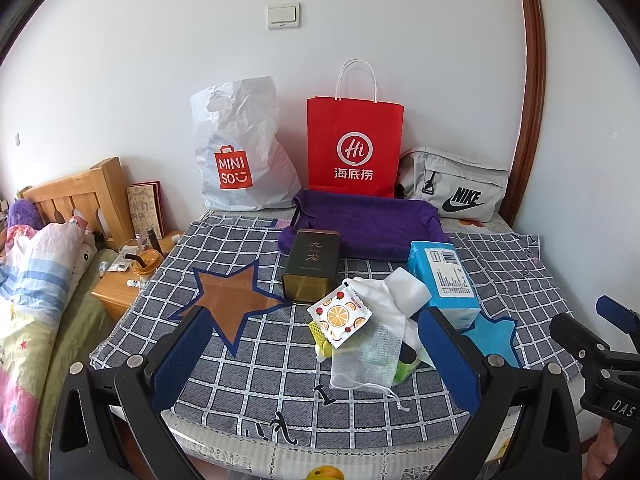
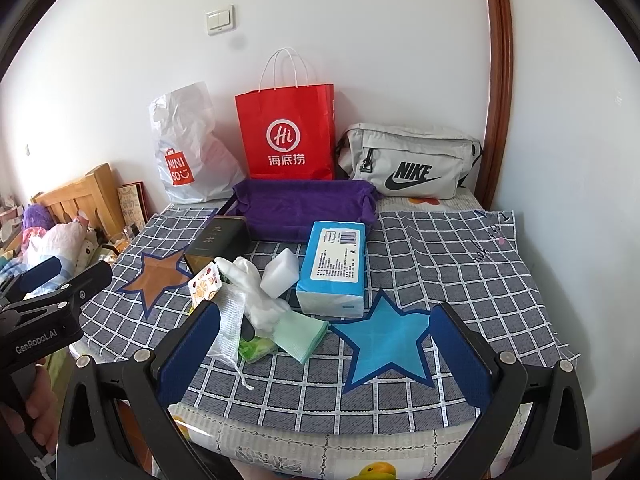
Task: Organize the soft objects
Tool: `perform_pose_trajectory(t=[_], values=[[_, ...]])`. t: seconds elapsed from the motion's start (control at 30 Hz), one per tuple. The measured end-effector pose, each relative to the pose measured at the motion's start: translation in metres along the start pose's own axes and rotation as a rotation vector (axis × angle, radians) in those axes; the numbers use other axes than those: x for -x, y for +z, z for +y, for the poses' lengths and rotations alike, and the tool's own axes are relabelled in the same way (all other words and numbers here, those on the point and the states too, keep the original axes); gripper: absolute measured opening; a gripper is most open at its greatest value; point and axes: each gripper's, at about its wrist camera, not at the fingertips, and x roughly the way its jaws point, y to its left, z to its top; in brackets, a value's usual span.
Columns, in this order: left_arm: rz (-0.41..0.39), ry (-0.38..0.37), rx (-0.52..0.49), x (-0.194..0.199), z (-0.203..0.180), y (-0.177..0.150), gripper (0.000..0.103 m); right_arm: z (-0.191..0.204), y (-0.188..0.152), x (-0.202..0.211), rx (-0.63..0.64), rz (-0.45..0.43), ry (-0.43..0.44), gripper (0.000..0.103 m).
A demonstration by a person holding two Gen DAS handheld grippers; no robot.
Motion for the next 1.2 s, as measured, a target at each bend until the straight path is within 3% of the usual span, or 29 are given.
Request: perform_pose_trajectory(t=[0.73, 0.93, 1.2], values=[[0.010, -0.005, 0.006, -0.004, 0.003, 0.001, 0.103, 0.002, -0.001, 0.002, -0.003, -0.017, 0.016, 0.103], [0.061, -0.005, 0.025, -0.031, 0.009, -0.008, 0.103, 0.003, -0.005, -0.006, 0.029, 0.008, 0.025, 0.103], [0.142, 0.006, 0.035, -0.080, 0.016, -0.027, 0.103, -0.001, -0.025, -0.061, 0.025, 0.105, 0.050, 0.103]])
